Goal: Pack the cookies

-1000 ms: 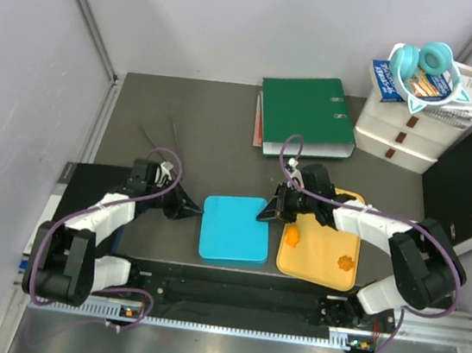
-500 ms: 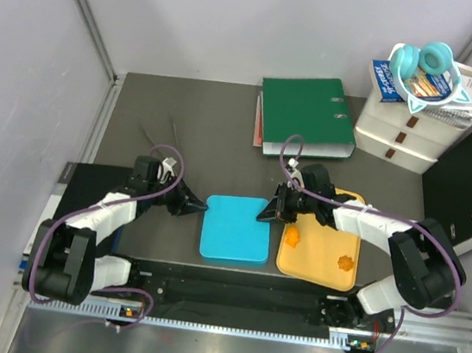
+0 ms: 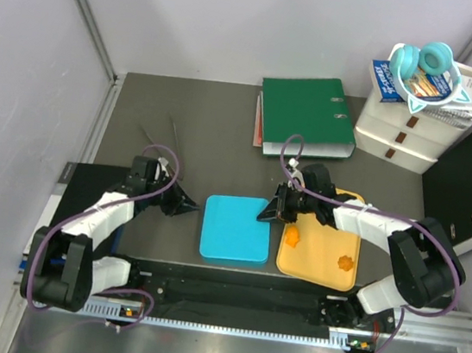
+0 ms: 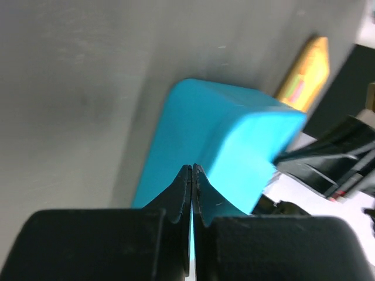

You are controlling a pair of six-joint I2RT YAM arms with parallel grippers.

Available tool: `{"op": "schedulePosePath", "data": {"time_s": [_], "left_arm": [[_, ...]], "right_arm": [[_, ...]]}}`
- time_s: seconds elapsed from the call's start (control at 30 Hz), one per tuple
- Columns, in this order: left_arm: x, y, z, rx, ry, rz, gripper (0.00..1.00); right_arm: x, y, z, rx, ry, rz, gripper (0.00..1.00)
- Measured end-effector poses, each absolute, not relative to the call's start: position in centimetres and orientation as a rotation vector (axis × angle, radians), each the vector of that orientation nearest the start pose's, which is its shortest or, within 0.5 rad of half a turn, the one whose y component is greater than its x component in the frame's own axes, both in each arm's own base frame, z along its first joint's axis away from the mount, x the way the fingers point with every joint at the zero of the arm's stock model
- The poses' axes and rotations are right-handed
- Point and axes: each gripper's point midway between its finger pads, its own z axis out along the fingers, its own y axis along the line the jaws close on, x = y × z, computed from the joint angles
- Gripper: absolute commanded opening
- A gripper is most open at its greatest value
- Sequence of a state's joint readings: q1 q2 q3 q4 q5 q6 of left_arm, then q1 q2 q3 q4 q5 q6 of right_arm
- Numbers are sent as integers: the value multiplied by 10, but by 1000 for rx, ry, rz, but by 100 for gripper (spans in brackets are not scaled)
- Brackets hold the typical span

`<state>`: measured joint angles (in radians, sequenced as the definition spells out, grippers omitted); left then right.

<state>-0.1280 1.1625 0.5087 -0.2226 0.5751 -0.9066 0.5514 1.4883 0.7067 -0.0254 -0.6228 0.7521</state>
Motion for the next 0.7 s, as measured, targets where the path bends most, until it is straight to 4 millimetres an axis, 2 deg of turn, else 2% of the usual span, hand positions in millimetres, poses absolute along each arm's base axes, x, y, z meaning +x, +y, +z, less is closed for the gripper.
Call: {"op": "schedulePosePath", "data": {"time_s": [0.1, 0.27, 0.7], "left_arm": [[234, -150, 68, -754, 2551, -1073, 0], [221, -154, 51, -755, 2623, -1111, 0], [195, -167, 51, -607, 2677, -1250, 0]], "right_arm": [[216, 280, 81, -74, 2617, 1297, 9], [216, 280, 81, -74, 2618, 1296, 9], [216, 279, 82, -72, 2634, 1278, 9]]}}
